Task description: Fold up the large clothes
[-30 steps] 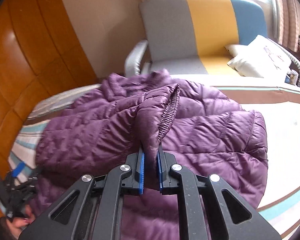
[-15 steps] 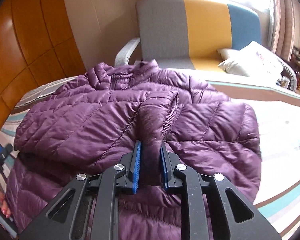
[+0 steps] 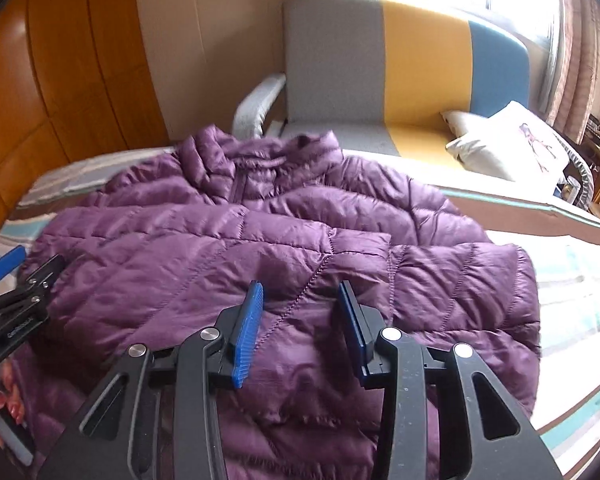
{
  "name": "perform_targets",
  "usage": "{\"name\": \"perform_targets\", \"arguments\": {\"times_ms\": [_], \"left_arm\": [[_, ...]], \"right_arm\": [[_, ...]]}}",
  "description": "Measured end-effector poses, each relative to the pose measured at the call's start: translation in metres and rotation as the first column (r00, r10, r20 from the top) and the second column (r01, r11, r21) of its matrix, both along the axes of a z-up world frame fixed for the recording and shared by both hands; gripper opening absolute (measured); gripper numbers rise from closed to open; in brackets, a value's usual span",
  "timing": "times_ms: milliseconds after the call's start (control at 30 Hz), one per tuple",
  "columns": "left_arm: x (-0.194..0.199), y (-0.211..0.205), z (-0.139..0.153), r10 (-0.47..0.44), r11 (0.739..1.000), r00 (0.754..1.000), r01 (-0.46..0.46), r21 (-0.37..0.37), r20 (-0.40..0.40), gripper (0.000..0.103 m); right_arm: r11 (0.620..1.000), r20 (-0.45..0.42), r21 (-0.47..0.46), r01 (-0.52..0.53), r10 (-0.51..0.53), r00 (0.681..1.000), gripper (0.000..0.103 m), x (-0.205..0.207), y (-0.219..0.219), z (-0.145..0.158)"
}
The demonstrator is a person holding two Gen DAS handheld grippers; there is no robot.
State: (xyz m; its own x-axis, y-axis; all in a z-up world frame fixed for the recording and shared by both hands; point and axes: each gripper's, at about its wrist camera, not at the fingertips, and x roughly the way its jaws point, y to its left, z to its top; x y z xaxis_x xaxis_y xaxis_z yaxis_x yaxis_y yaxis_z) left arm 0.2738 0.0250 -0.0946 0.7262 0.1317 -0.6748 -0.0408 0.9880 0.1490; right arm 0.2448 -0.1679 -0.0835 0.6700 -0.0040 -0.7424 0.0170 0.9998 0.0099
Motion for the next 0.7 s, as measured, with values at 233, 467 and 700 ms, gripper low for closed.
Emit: {"name": "perform_targets", "arguments": {"times_ms": [233, 467, 700], "left_arm": [[0.013, 0.011, -0.027, 0.0, 0.998, 0.996, -0.005, -0.064, -0.085, 0.083], [0.002, 0.0, -0.011, 0.018, 1.0, 0.998, -0.019, -0.015, -0.06, 0.082], [0.017, 0.004, -0.002, 0.053, 0.999, 0.997, -0.053, 0.009, -0.049, 0.083]], "right_arm": [[0.999, -0.028, -0.034, 0.003, -0.004, 1.0, 0.039, 0.012, 0.004, -0.03], [1.0, 0.009, 0.008, 0.012, -0.012, 1.0, 0.039, 0.005, -0.002, -0.033], [1.0, 0.019, 0.001, 0.016, -0.016, 1.0, 0.039, 0.001, -0.001, -0.031]]}}
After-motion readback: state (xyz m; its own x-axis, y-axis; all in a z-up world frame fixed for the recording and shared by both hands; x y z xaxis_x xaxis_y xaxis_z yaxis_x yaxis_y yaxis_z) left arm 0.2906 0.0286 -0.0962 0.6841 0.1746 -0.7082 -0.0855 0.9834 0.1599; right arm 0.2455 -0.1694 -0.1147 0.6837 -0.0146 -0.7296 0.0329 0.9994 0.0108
